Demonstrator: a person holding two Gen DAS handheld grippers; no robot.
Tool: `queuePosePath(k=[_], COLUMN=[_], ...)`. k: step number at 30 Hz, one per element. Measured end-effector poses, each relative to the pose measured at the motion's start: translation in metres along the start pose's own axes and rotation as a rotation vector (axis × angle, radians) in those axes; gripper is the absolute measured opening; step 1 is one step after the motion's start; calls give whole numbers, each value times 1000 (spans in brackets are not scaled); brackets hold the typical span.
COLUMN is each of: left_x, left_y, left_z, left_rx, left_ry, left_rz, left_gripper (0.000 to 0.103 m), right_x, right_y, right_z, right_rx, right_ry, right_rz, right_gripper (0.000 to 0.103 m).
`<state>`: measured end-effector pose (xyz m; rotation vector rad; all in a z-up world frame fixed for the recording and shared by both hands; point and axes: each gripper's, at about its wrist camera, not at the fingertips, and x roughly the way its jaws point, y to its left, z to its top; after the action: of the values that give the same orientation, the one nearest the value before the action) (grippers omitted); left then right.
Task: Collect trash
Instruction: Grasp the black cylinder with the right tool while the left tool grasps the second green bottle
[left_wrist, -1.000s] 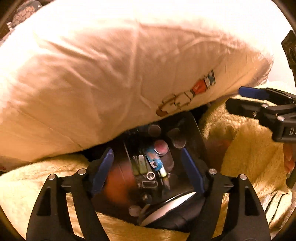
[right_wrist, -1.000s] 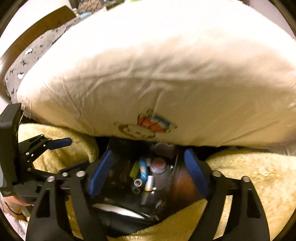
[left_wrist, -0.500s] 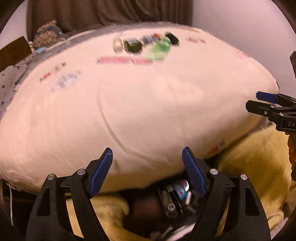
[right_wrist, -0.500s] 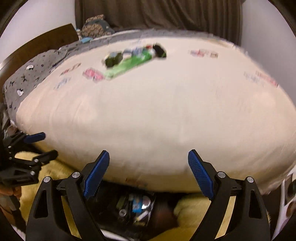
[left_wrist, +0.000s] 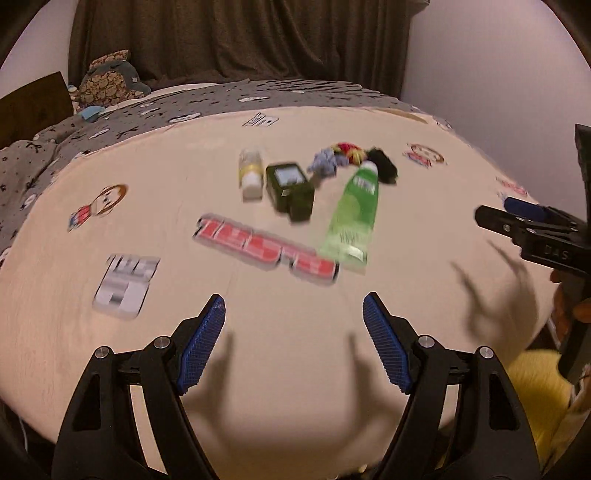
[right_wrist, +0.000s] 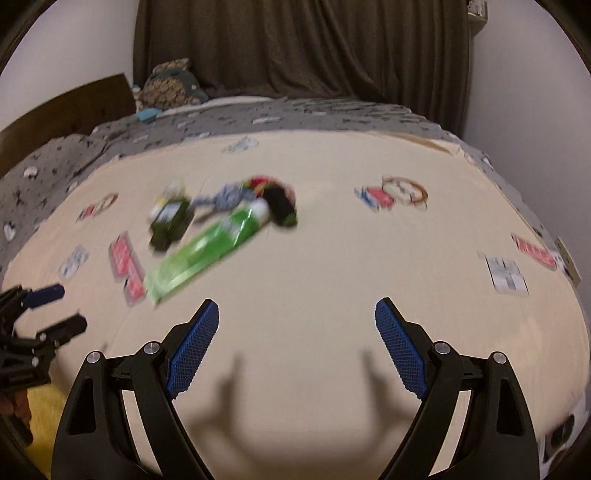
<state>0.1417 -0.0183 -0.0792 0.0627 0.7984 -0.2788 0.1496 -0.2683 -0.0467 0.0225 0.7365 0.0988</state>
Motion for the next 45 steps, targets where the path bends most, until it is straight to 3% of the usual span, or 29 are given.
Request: queuePosePath(k=[4, 8, 12, 20, 24, 28, 34, 36, 41, 45], left_x=[28, 49, 70, 113, 131, 136, 136, 132, 119, 90], left_y=[2, 4, 4, 4, 8, 6, 4, 3, 3, -2], left_z=[32, 58, 77, 90, 90, 94, 95, 93, 92, 93], left_rx=[-24, -47, -61, -78, -100, -84, -68, -61, -46, -5], left_ry=[6, 2, 20, 80, 111, 113, 118, 117, 100, 38], left_rz=[1, 27, 46, 99, 74, 72, 70, 72, 91, 114], left_gripper=[67, 66, 63, 57, 48, 45, 44, 44, 44, 44], right_x=[29, 62, 85, 125, 140, 142, 147, 146, 131, 97], right_y=[-6, -7, -7, -3, -1, -1, 3, 5, 11, 9], right_z=[26, 49, 63, 77, 78, 78, 79, 80, 78, 77], right_rx=[27, 34, 30, 43, 61, 76, 101, 95, 37, 11], right_ry=[-6, 13, 16, 56, 79, 88, 114, 113, 110, 53], right_rz=[-2, 12, 19, 54, 93, 145, 179, 186, 130, 106], right_gripper=[85, 73, 68, 61, 59, 43, 42, 34, 28, 28])
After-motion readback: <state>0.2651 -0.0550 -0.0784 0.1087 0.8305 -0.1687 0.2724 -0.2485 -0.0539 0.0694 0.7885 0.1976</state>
